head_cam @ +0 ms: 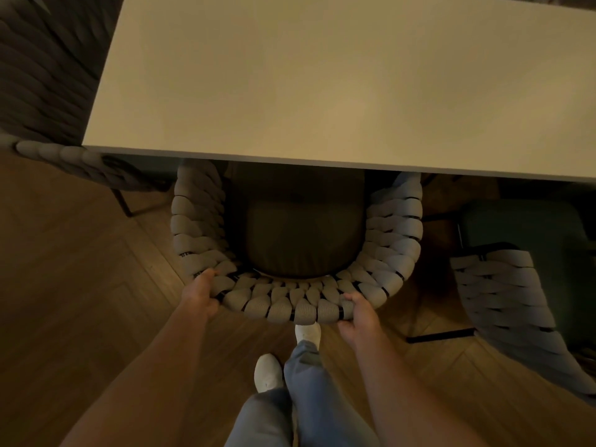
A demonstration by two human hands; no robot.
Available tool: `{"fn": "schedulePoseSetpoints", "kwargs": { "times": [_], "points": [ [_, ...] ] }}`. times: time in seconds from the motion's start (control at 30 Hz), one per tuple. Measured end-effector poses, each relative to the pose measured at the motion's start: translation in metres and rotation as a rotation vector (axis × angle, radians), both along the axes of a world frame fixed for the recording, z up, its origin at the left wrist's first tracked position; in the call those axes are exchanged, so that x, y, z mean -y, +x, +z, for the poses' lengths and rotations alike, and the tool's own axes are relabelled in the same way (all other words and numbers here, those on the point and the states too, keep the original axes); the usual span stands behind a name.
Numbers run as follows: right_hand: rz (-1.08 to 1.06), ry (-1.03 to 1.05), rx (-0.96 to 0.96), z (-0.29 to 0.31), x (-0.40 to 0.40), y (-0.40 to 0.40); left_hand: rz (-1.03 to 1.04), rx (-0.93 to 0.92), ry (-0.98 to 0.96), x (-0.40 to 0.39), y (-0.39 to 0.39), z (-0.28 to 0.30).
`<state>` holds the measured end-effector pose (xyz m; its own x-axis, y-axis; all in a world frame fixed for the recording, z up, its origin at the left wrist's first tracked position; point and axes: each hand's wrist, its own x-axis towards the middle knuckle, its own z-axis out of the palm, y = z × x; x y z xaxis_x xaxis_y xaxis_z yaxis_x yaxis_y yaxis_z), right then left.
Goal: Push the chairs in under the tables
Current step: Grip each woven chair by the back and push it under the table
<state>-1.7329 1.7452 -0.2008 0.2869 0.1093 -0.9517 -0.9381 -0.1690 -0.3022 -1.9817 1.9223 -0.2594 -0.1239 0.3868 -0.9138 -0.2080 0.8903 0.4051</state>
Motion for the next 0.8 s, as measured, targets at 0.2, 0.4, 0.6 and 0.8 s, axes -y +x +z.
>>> {"fn": "schedulePoseSetpoints", "kwargs": {
  "times": [0.2, 0.4, 0.6, 0.8],
  "points": [
    [0.049, -0.048, -0.005, 0.000, -0.001, 0.001, -0.011, 0.044, 0.063, 0.005, 0.000, 0.007],
    [0.064, -0.070, -0.022, 0.008, -0.002, 0.000, -0.097, 0.028, 0.156, 0.015, 0.005, 0.022],
    [0.227, -0.165, -0.011, 0.033, 0.010, 0.005, -0.332, -0.188, 0.120, 0.035, -0.012, 0.002],
    [0.290, -0.139, 0.043, 0.050, 0.032, 0.003, -0.633, -0.372, 0.124, 0.064, -0.009, 0.027]
  ]
}}
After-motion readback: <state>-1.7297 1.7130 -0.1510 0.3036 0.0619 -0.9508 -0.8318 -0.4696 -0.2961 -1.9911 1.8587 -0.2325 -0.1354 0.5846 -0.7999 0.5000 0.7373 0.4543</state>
